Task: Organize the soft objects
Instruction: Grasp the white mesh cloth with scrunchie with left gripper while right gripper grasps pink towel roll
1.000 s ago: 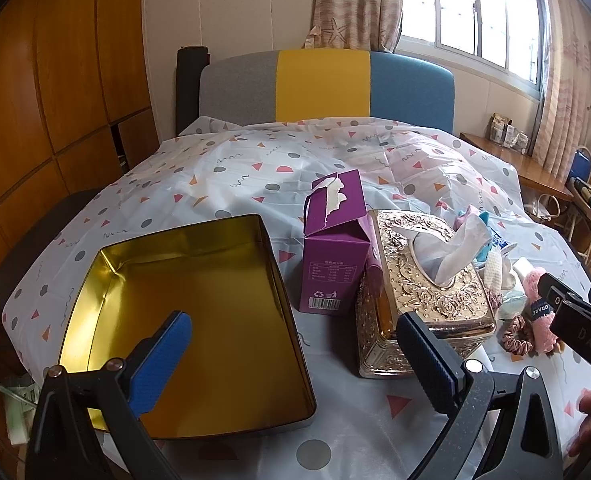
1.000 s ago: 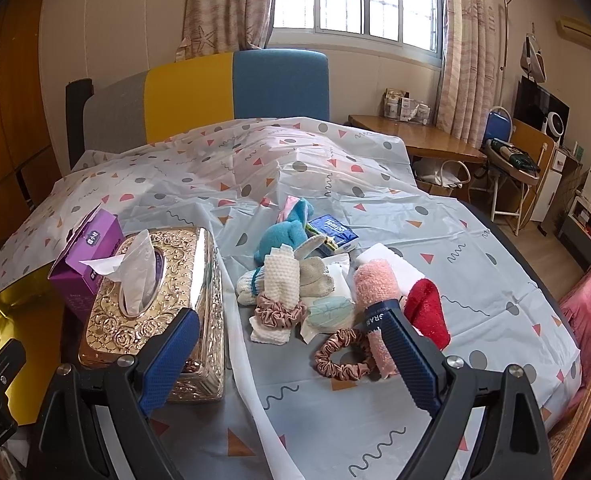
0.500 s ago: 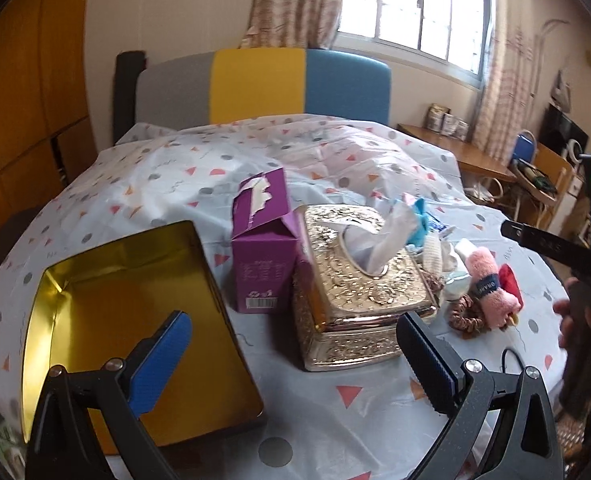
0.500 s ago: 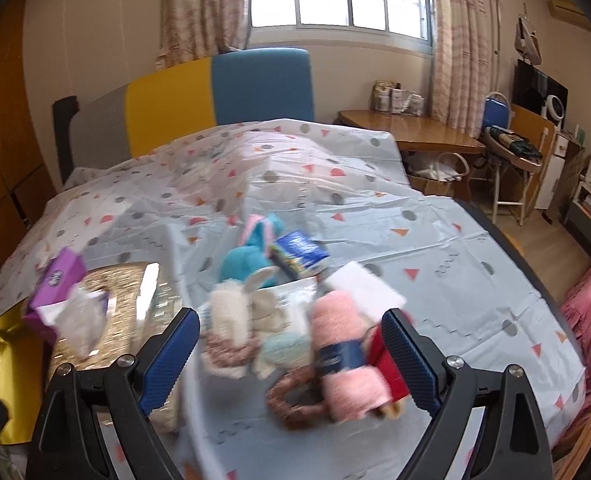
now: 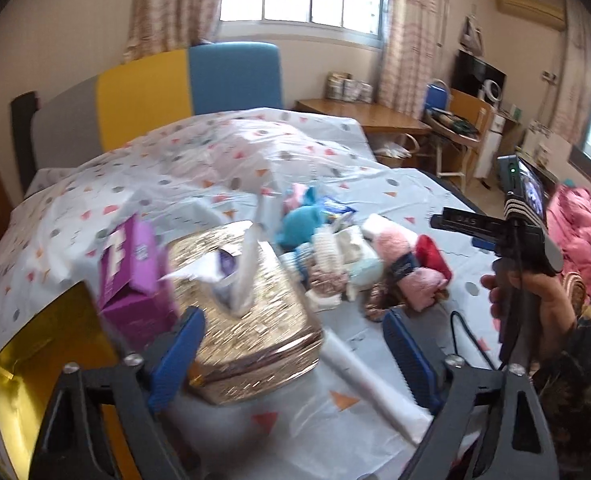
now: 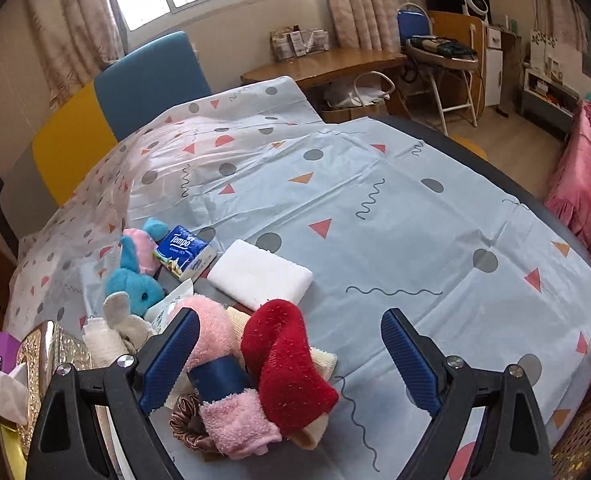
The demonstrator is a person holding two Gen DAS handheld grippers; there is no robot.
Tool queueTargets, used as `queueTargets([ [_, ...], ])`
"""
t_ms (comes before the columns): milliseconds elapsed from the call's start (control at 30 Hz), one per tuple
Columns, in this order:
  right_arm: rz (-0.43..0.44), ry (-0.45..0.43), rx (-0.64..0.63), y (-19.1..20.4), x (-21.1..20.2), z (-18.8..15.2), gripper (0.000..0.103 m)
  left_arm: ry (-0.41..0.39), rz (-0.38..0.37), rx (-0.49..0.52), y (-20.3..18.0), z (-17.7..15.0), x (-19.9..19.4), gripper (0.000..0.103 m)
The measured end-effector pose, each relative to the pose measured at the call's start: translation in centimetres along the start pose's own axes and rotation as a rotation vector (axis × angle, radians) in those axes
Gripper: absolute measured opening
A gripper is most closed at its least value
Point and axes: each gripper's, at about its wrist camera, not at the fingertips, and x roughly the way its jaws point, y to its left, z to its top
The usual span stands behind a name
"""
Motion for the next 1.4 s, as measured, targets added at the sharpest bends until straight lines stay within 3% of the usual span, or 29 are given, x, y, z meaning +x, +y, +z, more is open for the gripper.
queueTargets([
  [167, 0.031, 0.006, 0.052, -0.8, -0.1, 0.3, 0.094, 0.105, -0.054, 0.075, -3.2, 3.4, 4.8, 0.053],
  [367, 0.067, -0.013, 0.039, -0.4, -0.4, 0.7, 0.094, 0.259, -0.015, 0.124, -5.6, 5.5, 12.3, 0.051],
  [600, 0.104, -0.022, 0.06, -0.7, -0.7, 1.0, 0.094, 0.366, 0.101, 0.161, -6.6, 5.3, 18.8, 0.048],
  [700, 0.133, -0.026, 0.063, -0.6, -0.9, 1.1, 0.094, 0.399, 0.12, 0.175, -6.7, 4.8, 20.4, 0.014],
  [800, 0.157, -0.023, 0.04, -0.1, -0.8, 1.0, 0.092, 0.365, 0.097, 0.183, -6.8, 4.1, 20.1, 0.011],
  [900, 0.21, 0.012, 0.001, 0.7, -0.3, 0.8, 0.07, 0.322, 0.044, 0.138, -6.1, 3.8, 18.3, 0.01],
  [1000, 0.229, 0.062, -0.065, 2.1, 0.5, 0.2, 0.059, 0.273, -0.016, 0.09, -5.3, 3.8, 16.2, 0.009],
  [1067, 0.233, 0.111, -0.115, 3.1, 1.3, -0.4, 0.058, 0.238, -0.049, 0.08, -5.0, 4.0, 14.5, 0.008],
  [1267, 0.139, 0.269, -0.29, 5.5, 4.0, -3.2, 0.058, 0.155, -0.133, 0.034, -3.7, 6.7, 11.2, 0.008],
  [1367, 0.076, 0.278, -0.349, 5.7, 4.4, -4.0, 0.035, 0.107, -0.14, -0.036, -1.3, 9.1, 9.8, 0.008],
  [1400, 0.065, 0.288, -0.353, 5.6, 4.6, -4.1, 0.035, 0.089, -0.134, -0.065, -0.3, 9.9, 9.2, 0.008],
])
